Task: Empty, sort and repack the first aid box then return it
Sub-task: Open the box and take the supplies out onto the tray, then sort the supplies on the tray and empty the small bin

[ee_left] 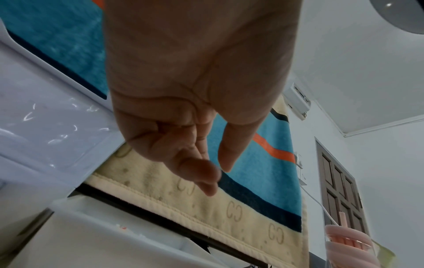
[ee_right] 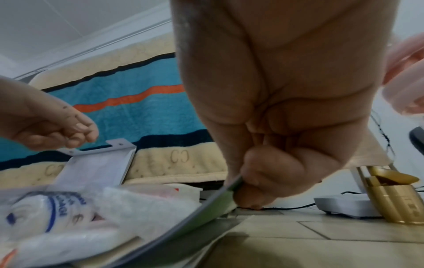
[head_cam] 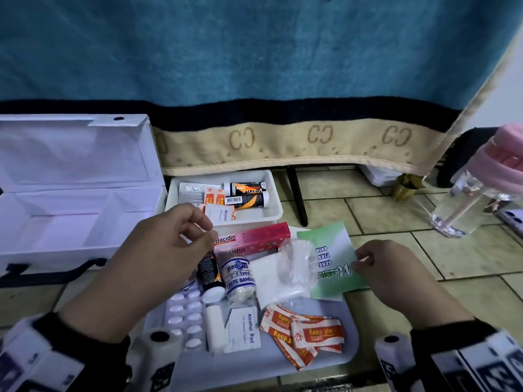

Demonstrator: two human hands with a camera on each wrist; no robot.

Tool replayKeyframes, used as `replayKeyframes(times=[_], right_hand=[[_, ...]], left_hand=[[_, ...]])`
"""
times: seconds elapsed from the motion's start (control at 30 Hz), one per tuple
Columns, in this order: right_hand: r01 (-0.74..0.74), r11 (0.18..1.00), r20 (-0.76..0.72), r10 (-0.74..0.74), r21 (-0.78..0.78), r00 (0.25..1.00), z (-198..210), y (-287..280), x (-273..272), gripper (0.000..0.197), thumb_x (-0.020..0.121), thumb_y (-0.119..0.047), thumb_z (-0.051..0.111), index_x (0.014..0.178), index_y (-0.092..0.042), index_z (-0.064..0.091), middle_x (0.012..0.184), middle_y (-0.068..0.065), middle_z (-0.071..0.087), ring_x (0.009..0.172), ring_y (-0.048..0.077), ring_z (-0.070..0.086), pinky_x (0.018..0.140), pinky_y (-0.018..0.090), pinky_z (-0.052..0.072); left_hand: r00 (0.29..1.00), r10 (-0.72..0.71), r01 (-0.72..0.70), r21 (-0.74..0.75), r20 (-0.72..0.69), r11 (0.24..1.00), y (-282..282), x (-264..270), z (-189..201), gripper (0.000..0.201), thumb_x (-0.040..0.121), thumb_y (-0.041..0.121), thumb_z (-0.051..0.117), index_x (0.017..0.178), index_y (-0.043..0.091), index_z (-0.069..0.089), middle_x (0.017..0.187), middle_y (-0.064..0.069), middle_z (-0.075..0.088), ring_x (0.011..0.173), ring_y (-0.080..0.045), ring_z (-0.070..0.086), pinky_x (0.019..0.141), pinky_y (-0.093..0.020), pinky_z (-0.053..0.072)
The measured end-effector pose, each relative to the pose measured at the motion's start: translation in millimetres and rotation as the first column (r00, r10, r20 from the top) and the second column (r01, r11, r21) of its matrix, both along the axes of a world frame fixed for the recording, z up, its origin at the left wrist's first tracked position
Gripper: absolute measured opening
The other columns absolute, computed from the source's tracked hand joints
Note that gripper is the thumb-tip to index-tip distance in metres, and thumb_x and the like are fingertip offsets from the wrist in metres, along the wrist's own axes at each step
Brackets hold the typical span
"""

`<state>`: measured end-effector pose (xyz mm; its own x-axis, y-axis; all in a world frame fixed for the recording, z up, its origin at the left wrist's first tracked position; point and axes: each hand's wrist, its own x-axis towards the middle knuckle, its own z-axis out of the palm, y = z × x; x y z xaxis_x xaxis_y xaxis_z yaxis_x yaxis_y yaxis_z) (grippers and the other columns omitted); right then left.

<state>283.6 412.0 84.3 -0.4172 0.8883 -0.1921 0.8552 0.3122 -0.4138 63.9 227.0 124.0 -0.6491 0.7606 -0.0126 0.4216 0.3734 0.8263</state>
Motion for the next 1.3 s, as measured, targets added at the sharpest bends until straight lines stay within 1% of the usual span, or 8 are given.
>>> replayKeyframes(times=[0.2, 0.37, 0.47, 0.7, 0.83, 1.0, 1.1, 1.3], right_hand=[[-0.148, 0.988, 0.062, 0.15, -0.035, 0.987, -2.5, -5.6, -15.7, 0.015, 0.086, -0.013, 0.057, 0.091, -0.014, 0.071, 0.088, 0.009, 0.071, 0.086, 0.026, 0.066, 0.069, 0.028, 0.05], [-0.164, 0.986, 0.099, 0.163, -0.003, 0.982, 29.6, 3.3, -10.3, 0.024, 0.088, -0.022, 0.061, 0.106, -0.008, 0.068, 0.074, 0.002, 0.064, 0.069, 0.018, 0.059, 0.059, 0.026, 0.044], [-0.251, 0.967, 0.108, 0.245, 0.036, 0.963, 56.0, 5.8, -20.0, 0.031, 0.088, -0.028, 0.062, 0.115, -0.015, 0.065, 0.066, -0.012, 0.051, 0.059, 0.003, 0.045, 0.054, 0.013, 0.033], [-0.661, 0.749, 0.295, 0.623, 0.041, 0.725, 83.5, -3.7, -95.9, 0.035, 0.09, -0.035, 0.056, 0.125, -0.03, 0.055, 0.09, -0.014, 0.058, 0.085, 0.009, 0.05, 0.078, 0.024, 0.04], [-0.766, 0.642, 0.415, 0.688, 0.036, 0.596, 76.0, -6.7, -142.5, 0.032, 0.093, -0.026, 0.053, 0.125, -0.025, 0.056, 0.12, -0.007, 0.058, 0.07, 0.008, 0.046, 0.076, 0.019, 0.036], [-0.811, 0.584, 0.472, 0.708, 0.026, 0.525, 55.0, -4.2, -190.6, 0.032, 0.093, -0.014, 0.049, 0.121, -0.026, 0.062, 0.13, -0.005, 0.055, 0.112, 0.017, 0.053, 0.095, 0.028, 0.042], [-0.853, 0.522, 0.494, 0.74, 0.007, 0.457, 42.3, -10.3, -204.6, 0.031, 0.096, -0.014, 0.046, 0.121, -0.022, 0.062, 0.134, -0.004, 0.053, 0.119, 0.018, 0.052, 0.1, 0.029, 0.041], [-0.825, 0.563, 0.45, 0.727, 0.042, 0.519, 30.8, -17.9, -209.3, 0.025, 0.093, -0.011, 0.052, 0.111, -0.014, 0.07, 0.117, -0.001, 0.067, 0.105, 0.018, 0.061, 0.09, 0.025, 0.047]], left_hand=[[0.985, 0.098, -0.107, -0.06, -0.14, 0.993, -9.6, -21.9, 4.1, 0.01, 0.084, 0.022, 0.067, 0.078, 0.025, 0.061, 0.07, 0.005, 0.066, 0.067, -0.018, 0.063, 0.062, -0.03, 0.046], [0.913, -0.049, -0.132, -0.408, -0.404, 0.904, -17.7, -67.9, 3.8, 0.034, 0.081, 0.035, 0.069, 0.109, 0.019, 0.057, 0.107, 0.0, 0.06, 0.083, -0.016, 0.054, 0.068, -0.029, 0.037], [0.937, -0.152, -0.09, -0.637, -0.315, 0.765, -22.3, -89.5, 1.8, 0.051, 0.08, 0.048, 0.065, 0.12, 0.019, 0.052, 0.123, -0.003, 0.055, 0.077, -0.013, 0.05, 0.07, -0.029, 0.037], [0.918, -0.319, -0.002, -0.807, -0.236, 0.591, -24.3, -108.7, -14.8, 0.057, 0.083, 0.072, 0.021, 0.096, 0.031, 0.057, 0.104, 0.009, 0.06, 0.082, -0.011, 0.053, 0.089, -0.036, 0.034], [0.93, -0.314, 0.043, -0.794, -0.19, 0.606, -24.4, -114.9, -24.8, 0.063, 0.084, 0.072, 0.02, 0.096, 0.025, 0.06, 0.105, 0.002, 0.057, 0.098, -0.018, 0.053, 0.098, -0.037, 0.035], [0.92, -0.379, 0.168, -0.777, -0.097, 0.606, -27.2, -123.9, -33.6, 0.099, 0.054, 0.096, 0.01, 0.108, 0.027, 0.057, 0.108, -0.006, 0.052, 0.108, -0.024, 0.051, 0.102, -0.039, 0.037], [0.941, -0.32, 0.113, -0.784, -0.113, 0.61, -27.7, -120.5, -35.3, 0.076, 0.076, 0.08, 0.009, 0.13, 0.039, 0.042, 0.12, -0.006, 0.049, 0.112, -0.026, 0.047, 0.101, -0.038, 0.038], [0.939, -0.289, 0.057, -0.743, -0.188, 0.667, -23.7, -122.7, -43.9, 0.044, 0.088, 0.066, 0.024, 0.098, 0.03, 0.048, 0.106, -0.008, 0.048, 0.103, -0.028, 0.053, 0.099, -0.041, 0.04]])
